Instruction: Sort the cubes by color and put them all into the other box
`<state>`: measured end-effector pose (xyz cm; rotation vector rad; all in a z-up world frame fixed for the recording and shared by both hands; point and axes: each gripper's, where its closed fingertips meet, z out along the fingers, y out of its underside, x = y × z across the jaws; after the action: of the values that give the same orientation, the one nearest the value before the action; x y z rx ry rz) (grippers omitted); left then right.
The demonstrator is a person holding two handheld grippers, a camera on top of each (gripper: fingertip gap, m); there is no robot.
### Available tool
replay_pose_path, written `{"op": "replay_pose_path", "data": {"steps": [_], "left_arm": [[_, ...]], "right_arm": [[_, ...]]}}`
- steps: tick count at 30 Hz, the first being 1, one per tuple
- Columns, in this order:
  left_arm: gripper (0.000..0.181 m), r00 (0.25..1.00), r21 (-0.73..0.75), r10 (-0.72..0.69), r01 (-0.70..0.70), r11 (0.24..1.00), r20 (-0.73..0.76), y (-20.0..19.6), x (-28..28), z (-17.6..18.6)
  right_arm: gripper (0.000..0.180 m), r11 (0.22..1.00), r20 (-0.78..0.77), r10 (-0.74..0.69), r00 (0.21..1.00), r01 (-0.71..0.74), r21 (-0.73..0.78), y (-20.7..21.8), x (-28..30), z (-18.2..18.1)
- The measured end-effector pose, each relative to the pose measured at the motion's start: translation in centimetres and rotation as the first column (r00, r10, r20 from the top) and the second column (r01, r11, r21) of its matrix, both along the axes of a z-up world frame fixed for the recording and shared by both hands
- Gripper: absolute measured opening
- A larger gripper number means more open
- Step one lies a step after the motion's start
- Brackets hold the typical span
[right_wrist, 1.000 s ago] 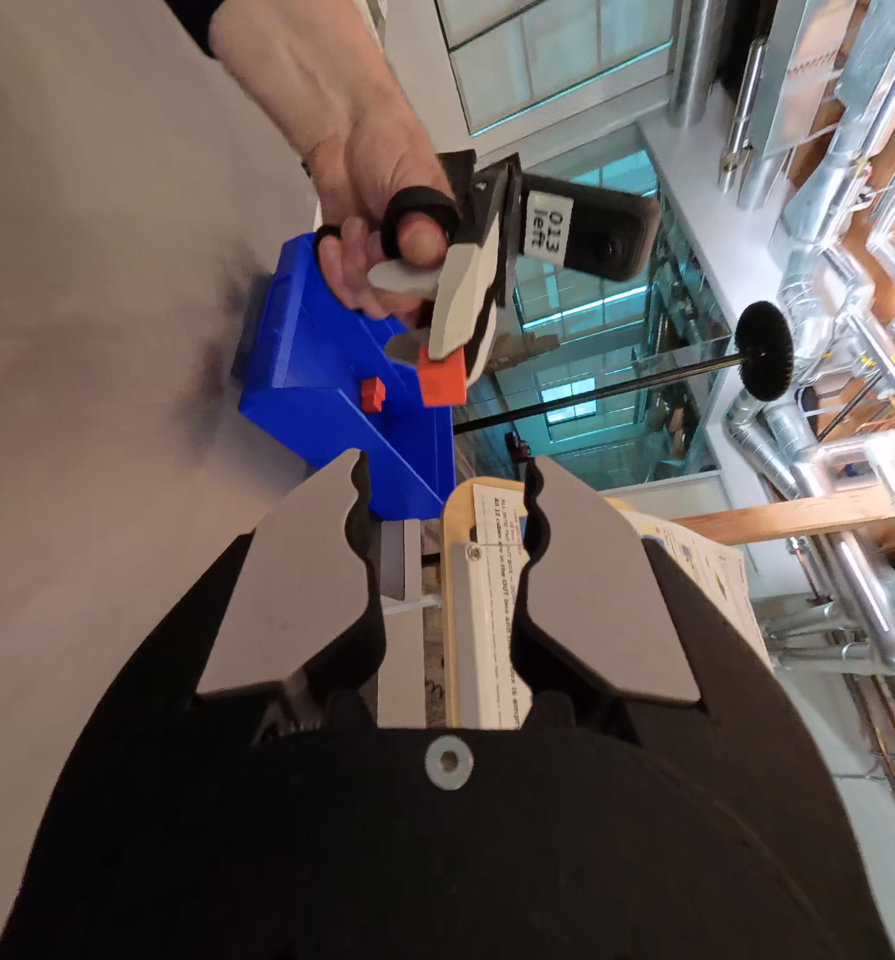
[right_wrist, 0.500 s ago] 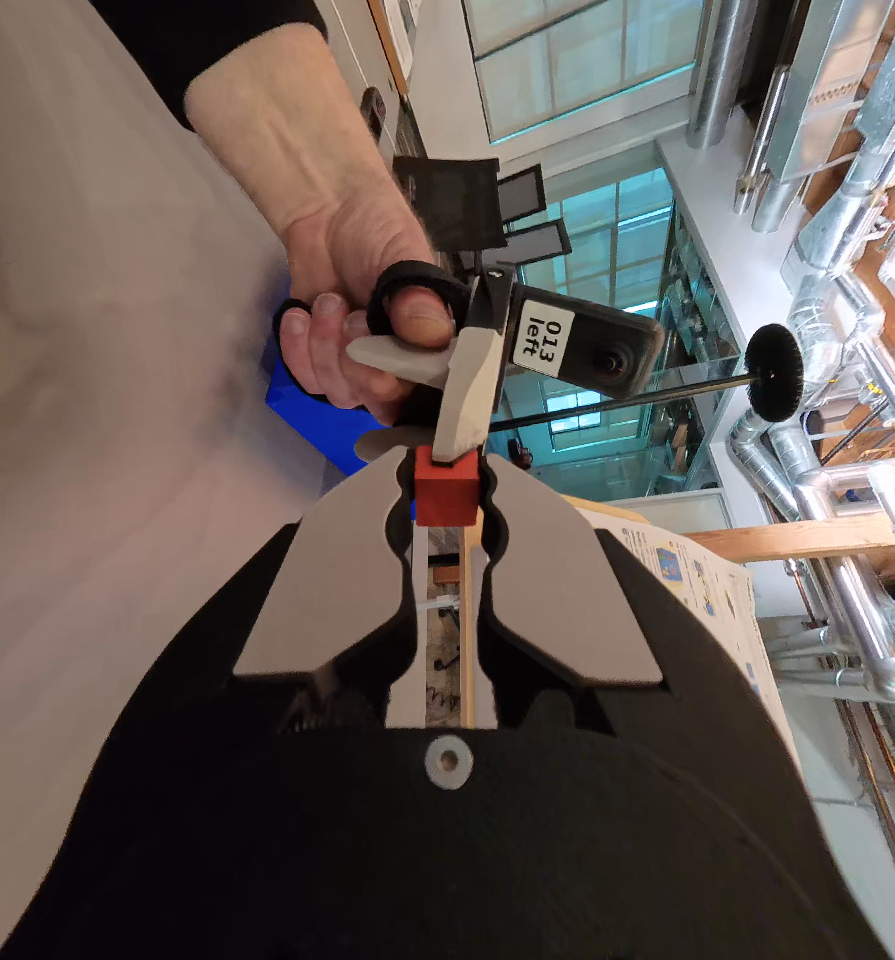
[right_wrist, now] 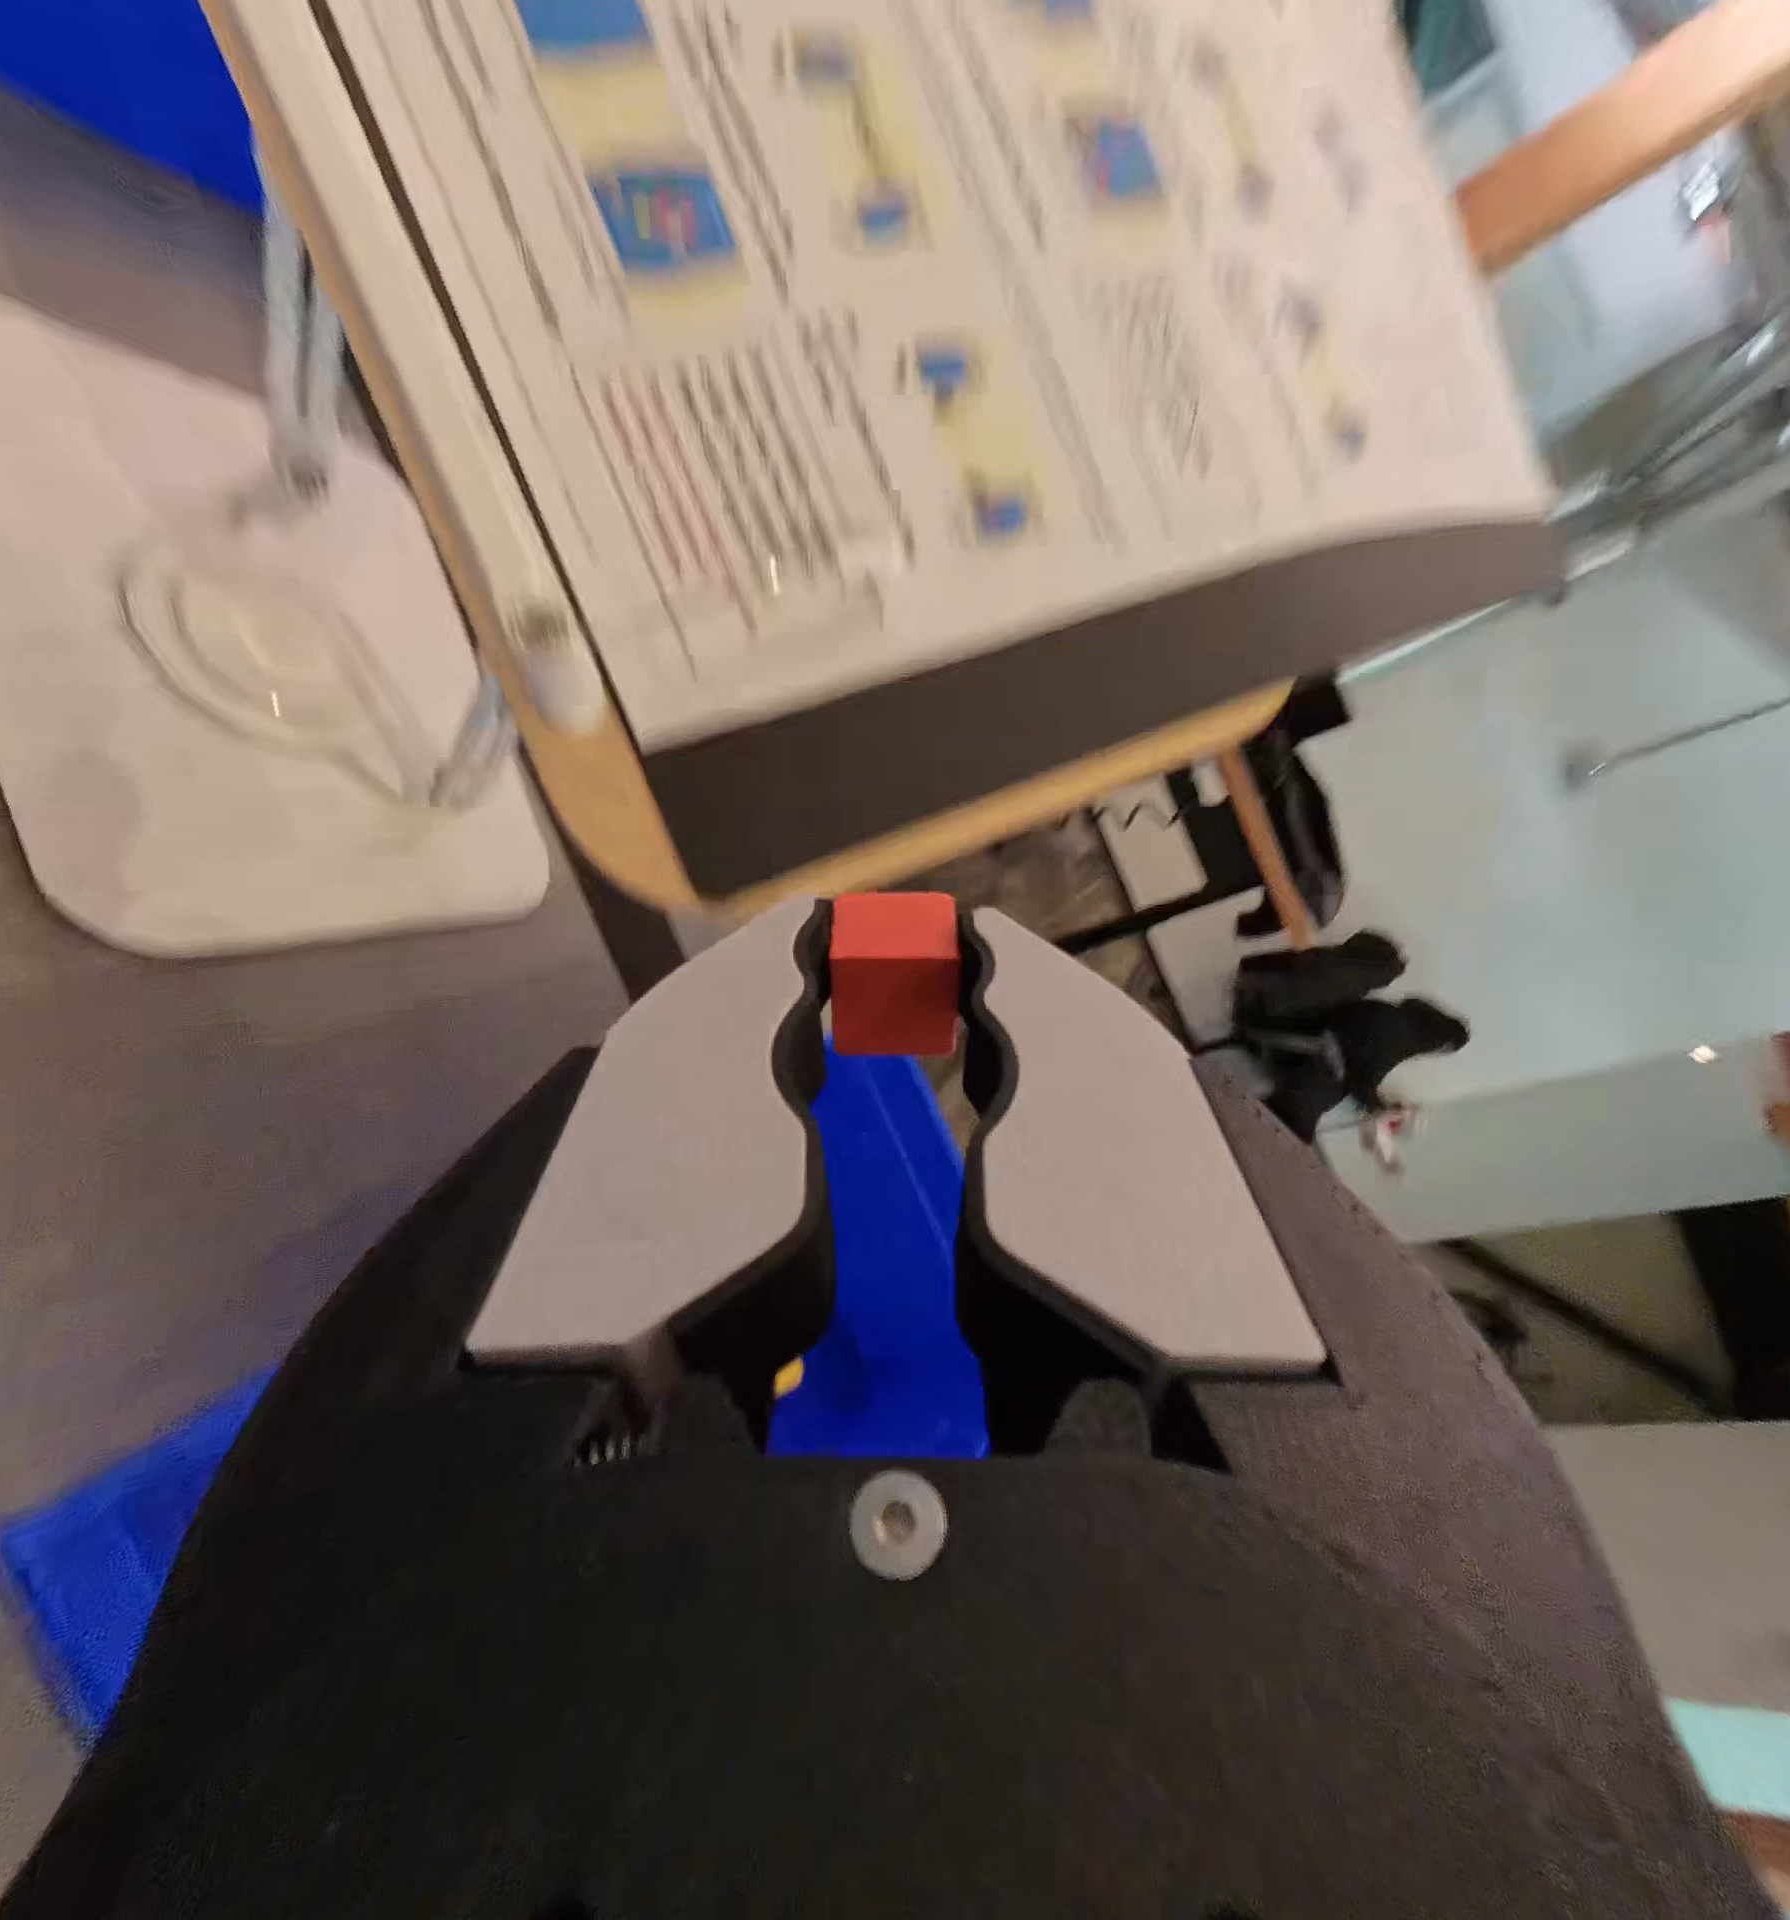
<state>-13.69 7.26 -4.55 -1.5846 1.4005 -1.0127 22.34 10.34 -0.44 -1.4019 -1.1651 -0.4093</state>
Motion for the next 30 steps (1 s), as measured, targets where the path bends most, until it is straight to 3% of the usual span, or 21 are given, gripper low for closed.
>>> {"op": "replay_pose_path", "data": {"steps": [4,6,8,9,13,15,22,26,30], "left_arm": [[0.0,0.965,0.078,0.17,-0.157,0.984,-0.198,4.6,-3.7,-2.1],[0.003,0.911,0.148,0.254,-0.216,0.965,-0.325,7.3,-5.7,-3.6],[0.015,0.833,0.211,0.312,-0.239,0.948,-0.457,9.6,-7.6,-5.3],[0.024,0.783,0.245,0.342,-0.247,0.937,-0.519,10.7,-8.5,-6.1],[0.044,0.547,0.365,0.403,-0.182,0.913,-0.734,14.5,-11.9,-9.3],[0.048,0.446,0.375,0.387,-0.119,0.919,-0.807,15.9,-13.1,-10.9],[0.051,0.247,0.306,0.294,0.009,0.952,-0.923,19.6,-15.4,-15.4],[0.047,0.199,0.261,0.247,0.049,0.964,-0.948,21.2,-15.5,-16.9],[0.045,0.106,0.222,0.213,0.084,0.972,-0.971,22.3,-16.7,-17.9]], "right_arm": [[0.023,0.979,0.003,-0.088,0.996,0.087,-0.184,2.2,6.7,-4.8],[0.027,0.943,0.014,-0.161,0.987,0.157,-0.294,3.1,9.3,-7.3],[0.058,0.912,0.017,-0.237,0.971,0.228,-0.342,3.8,11.1,-8.7],[0.062,0.891,0.024,-0.264,0.964,0.254,-0.377,3.9,11.7,-9.4],[0.059,0.887,0.035,-0.268,0.963,0.26,-0.381,4.0,11.6,-9.5],[0.056,0.897,0.027,-0.253,0.967,0.245,-0.368,3.9,11.0,-9.0],[0.049,0.916,0.032,-0.206,0.978,0.204,-0.345,3.4,9.6,-8.1],[0.046,0.919,0.037,-0.189,0.981,0.19,-0.347,3.3,9.1,-8.0],[0.044,0.92,0.036,-0.17,0.985,0.172,-0.352,3.3,8.7,-8.0]]}}
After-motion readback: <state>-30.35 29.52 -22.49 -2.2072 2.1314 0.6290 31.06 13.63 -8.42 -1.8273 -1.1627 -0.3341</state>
